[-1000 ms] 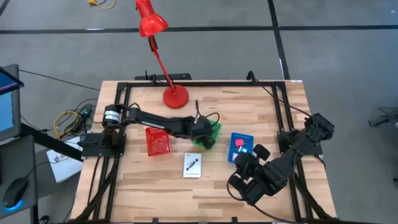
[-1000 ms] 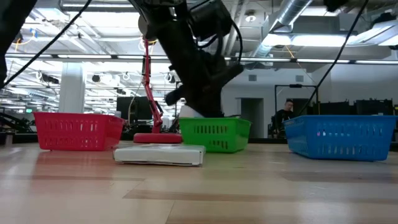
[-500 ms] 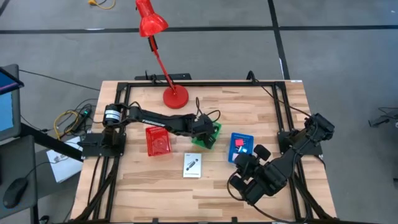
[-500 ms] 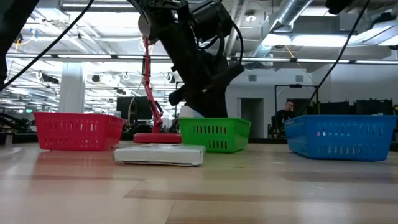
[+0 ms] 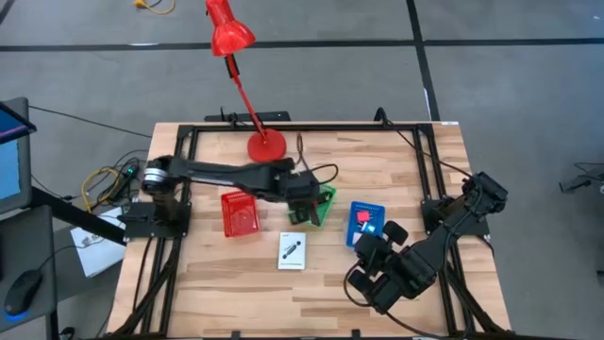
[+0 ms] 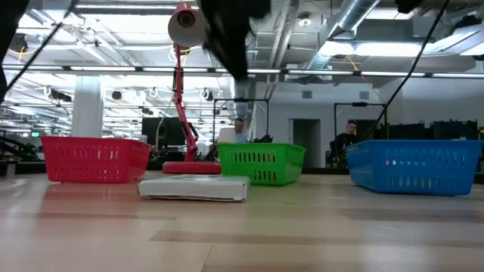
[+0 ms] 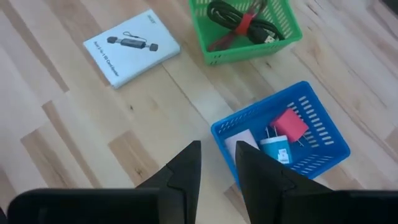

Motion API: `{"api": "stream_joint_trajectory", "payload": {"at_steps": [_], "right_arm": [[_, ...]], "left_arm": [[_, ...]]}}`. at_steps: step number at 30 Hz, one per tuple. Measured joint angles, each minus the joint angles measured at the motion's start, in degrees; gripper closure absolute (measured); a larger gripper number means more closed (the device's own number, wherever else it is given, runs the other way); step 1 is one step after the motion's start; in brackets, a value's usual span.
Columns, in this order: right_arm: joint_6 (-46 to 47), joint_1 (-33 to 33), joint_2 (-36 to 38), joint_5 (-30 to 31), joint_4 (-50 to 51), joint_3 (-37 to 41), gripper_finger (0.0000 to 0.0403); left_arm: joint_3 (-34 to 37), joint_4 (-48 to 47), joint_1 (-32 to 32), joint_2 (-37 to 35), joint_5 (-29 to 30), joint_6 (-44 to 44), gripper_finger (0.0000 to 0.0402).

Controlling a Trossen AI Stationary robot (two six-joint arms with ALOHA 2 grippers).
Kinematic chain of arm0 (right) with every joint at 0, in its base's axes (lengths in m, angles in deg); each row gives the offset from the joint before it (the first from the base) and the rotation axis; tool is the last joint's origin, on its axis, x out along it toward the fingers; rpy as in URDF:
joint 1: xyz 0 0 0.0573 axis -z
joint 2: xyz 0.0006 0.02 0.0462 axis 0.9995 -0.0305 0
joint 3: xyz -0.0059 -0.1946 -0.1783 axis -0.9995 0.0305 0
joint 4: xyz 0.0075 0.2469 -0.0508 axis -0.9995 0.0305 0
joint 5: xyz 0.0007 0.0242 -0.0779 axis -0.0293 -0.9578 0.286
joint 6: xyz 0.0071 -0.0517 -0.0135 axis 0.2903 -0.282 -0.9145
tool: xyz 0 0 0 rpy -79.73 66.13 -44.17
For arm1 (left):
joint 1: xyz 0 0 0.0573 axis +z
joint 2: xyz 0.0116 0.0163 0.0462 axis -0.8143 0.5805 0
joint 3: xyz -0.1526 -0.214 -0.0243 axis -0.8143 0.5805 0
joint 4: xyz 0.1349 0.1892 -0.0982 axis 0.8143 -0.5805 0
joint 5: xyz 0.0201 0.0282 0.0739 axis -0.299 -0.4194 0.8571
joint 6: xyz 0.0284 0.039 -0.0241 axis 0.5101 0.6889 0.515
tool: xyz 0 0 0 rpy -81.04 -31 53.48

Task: Pick and place items into bin
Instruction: Put the white card reader box into the orange bin

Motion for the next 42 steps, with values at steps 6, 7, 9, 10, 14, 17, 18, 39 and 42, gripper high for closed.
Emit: {"api": "stream_joint_trajectory", "payload": {"at_steps": [6, 7, 9, 10, 14, 17, 18, 39, 42], "right_arm": [[-0.2, 0.7, 0.6, 3.3, 1.9, 0.0, 0.031], [-0.3, 1.2, 1.0, 3.3, 2.6, 0.0, 0.031], [-1.3, 2.6, 2.0, 3.6, 2.9, 0.0, 0.031], [-2.0, 3.4, 2.5, 4.0, 2.5, -0.1, 0.031], [-9.1, 7.7, 4.2, 4.6, -3.3, -0.1, 0.031], [-16.9, 11.0, 3.4, 4.2, -12.0, -0.1, 0.031], [-19.8, 11.8, 2.7, 3.0, -15.6, -0.1, 0.031], [-32.8, 21.8, -22.7, -20.8, -56.8, -0.1, 0.031], [-32.8, 22.3, -23.9, -25.8, -57.5, -0.1, 0.031]], "left_arm": [[-12.1, -18.2, -5.3, -9.2, 9.8, 0.4, 0.0278], [-13.5, -20.0, -6.2, -11.0, 11.7, -0.3, 0.0278], [-15.1, -23.3, -7.6, -14.5, 13.7, -3.2, 0.0278], [-15.1, -24.2, -8.2, -16.3, 13.8, -5.7, 0.0278], [-13.2, -26.3, -9.7, -22.9, 11.0, -13.5, 0.0278], [-9.8, -27.5, -11.1, -25.7, 9.2, -15.1, 0.0278], [-8.1, -27.5, -11.8, -26.4, 8.7, -15.5, 0.0278], [15.6, -26.6, -17.6, -27.7, 11.9, -23.1, 0.0278], [15.6, -26.7, -17.6, -27.7, 11.9, -23.2, 0.0278]]}}
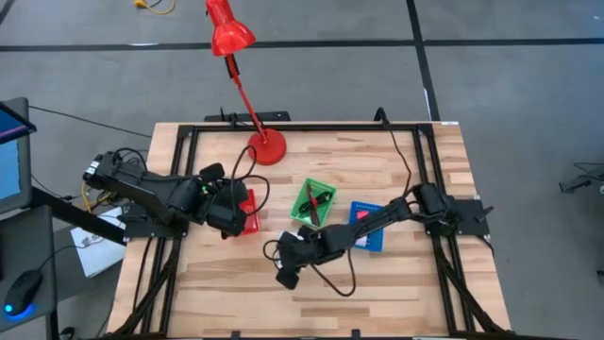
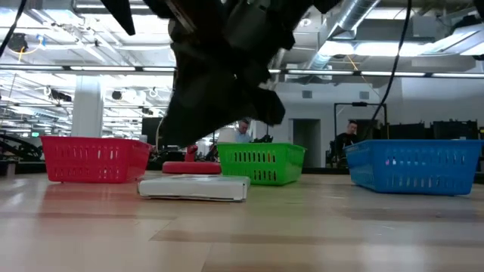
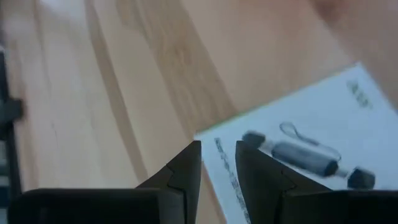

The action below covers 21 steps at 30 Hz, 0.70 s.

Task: Pick and place items into bin
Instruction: Put the white card reader box into the orange bin

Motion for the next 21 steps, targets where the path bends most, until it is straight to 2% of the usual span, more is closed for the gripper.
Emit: {"api": "stream_joint_trajectory", "payload": {"at_steps": [6, 16, 21], "right_arm": [[-0.4, -1.3, -0.5, 0.2, 3.2, 0.0, 0.031], [0.5, -2.6, -0.5, 10.4, 6.9, 0.0, 0.031], [1.6, -2.6, -0.5, 10.6, 7.4, 0.0, 0.031]], "left_arm": [[0.0, 0.0, 0.0, 0.0, 0.0, 0.0, 0.0278], [0.0, 0.1, 0.0, 0.0, 0.0, -0.4, 0.0278], [0.0, 0.1, 0.0, 0.0, 0.0, -0.1, 0.0278]]}}
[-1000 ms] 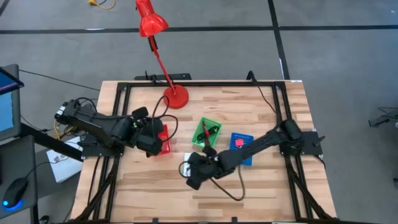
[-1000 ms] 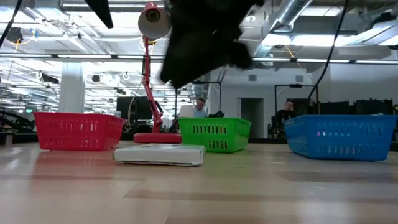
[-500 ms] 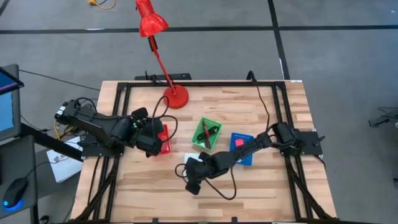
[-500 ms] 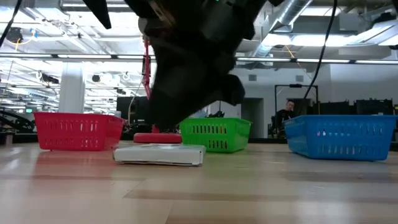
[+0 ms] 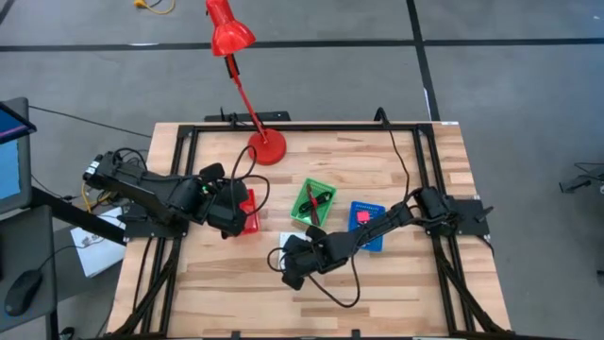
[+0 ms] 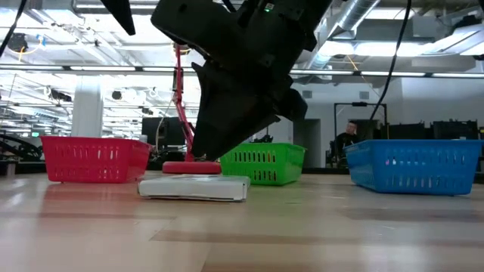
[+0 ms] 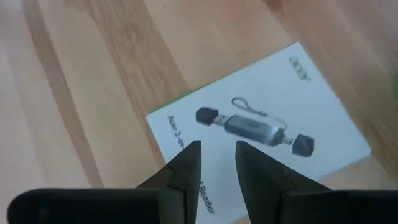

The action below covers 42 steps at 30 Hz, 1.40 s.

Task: Pick and place items into bin
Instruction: Put the white card reader box into the orange bin

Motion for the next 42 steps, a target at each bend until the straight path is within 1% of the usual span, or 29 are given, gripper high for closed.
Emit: {"api": "stream_joint_trajectory", "payload": {"at_steps": [9, 10, 13, 16, 19, 23, 25, 30, 32, 34, 37, 42], "right_arm": [[1.5, -0.7, -2.6, -3.8, -0.4, -0.2, 0.031], [1.5, -0.7, -2.5, -5.2, 0.1, -0.2, 0.031], [1.5, -1.4, -2.3, -5.6, 1.1, -0.2, 0.031], [1.2, -2.8, -1.1, -7.0, 4.6, 0.0, 0.031], [-2.8, -4.8, -0.2, -7.9, 7.9, 0.0, 0.031], [-15.5, -7.6, 0.0, -7.8, 12.7, -0.1, 0.031], [-19.8, -8.7, 0.1, -7.3, 15.2, -0.1, 0.031], [-24.3, -10.8, 1.1, -5.2, 17.2, -0.3, 0.031], [-25.4, -11.7, 1.7, -4.8, 16.5, -1.2, 0.031], [-25.6, -12.8, 3.3, -3.3, 16.7, -1.7, 0.031], [-23.8, -14.1, 5.1, -1.1, 14.3, -2.4, 0.031], [-15.5, -15.7, 5.7, -0.1, 13.4, -2.3, 0.031]], "left_arm": [[0.0, -0.1, 0.0, 0.0, -0.1, 0.6, 0.0278], [0.0, -0.1, 0.0, 0.0, -0.1, 0.6, 0.0278], [0.0, -0.1, 0.0, 0.0, -0.1, 0.6, 0.0278], [0.0, -0.1, 0.0, 0.0, -0.2, 0.6, 0.0278], [0.0, -0.1, 0.0, 0.0, -0.3, 0.5, 0.0278], [0.0, 0.5, 0.0, 0.0, -0.3, 0.3, 0.0278], [0.0, 1.8, 0.0, 0.0, -0.3, 0.2, 0.0278], [0.0, 6.9, -0.4, 0.0, -1.9, 0.3, 0.0278], [0.0, 9.8, -1.0, 0.0, -2.1, 0.4, 0.0278], [0.0, 13.0, -1.5, 0.0, -2.3, 0.5, 0.0278], [-0.1, 16.2, -2.1, 0.0, -3.6, 0.6, 0.0278], [0.2, 19.1, -2.8, 0.1, -3.5, -0.2, 0.0278]]}}
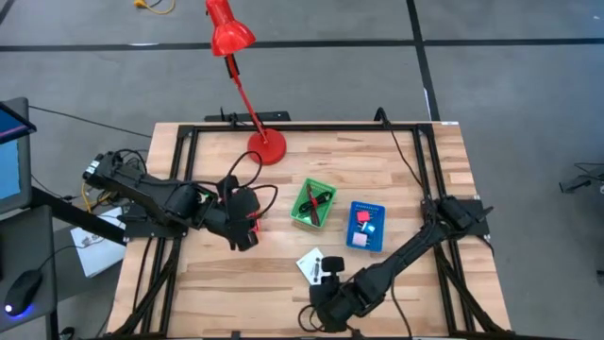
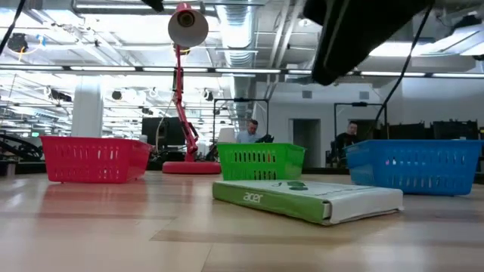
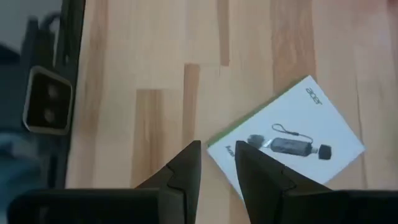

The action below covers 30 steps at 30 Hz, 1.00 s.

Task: Pick and place items into bin
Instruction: Put the white card reader box into the orange bin

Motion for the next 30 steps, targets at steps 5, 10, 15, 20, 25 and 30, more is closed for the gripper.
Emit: {"api": "stream_joint_trajectory", "payload": {"at_steps": [5, 10, 15, 20, 25, 30], "right_arm": [[8.0, -0.6, -3.2, 3.9, 0.4, 0.3, 0.031], [11.6, -0.4, -6.4, 3.5, 0.0, 0.2, 0.031], [13.8, 0.0, -7.4, 3.6, 0.0, 0.2, 0.031], [14.3, 0.1, -7.4, 3.7, 0.2, 0.2, 0.031], [15.7, 0.4, -7.5, 2.4, -0.8, 0.2, 0.031], [15.7, 0.2, -8.5, -1.2, -2.9, 0.0, 0.031]], "left_arm": [[5.8, 8.8, -0.6, 0.8, 0.7, 1.3, 0.0278], [17.2, 27.5, -0.7, 0.9, -0.4, 3.6, 0.0278], [27.9, 46.5, -0.7, 1.0, -2.7, 3.7, 0.0278], [37.8, 63.8, -0.4, 1.0, -5.5, 0.0, 0.0278], [43.7, 71.0, 0.5, 1.0, -9.4, -4.3, 0.0278], [44.7, 70.7, 1.0, 1.0, -13.9, -6.6, 0.0278]]}}
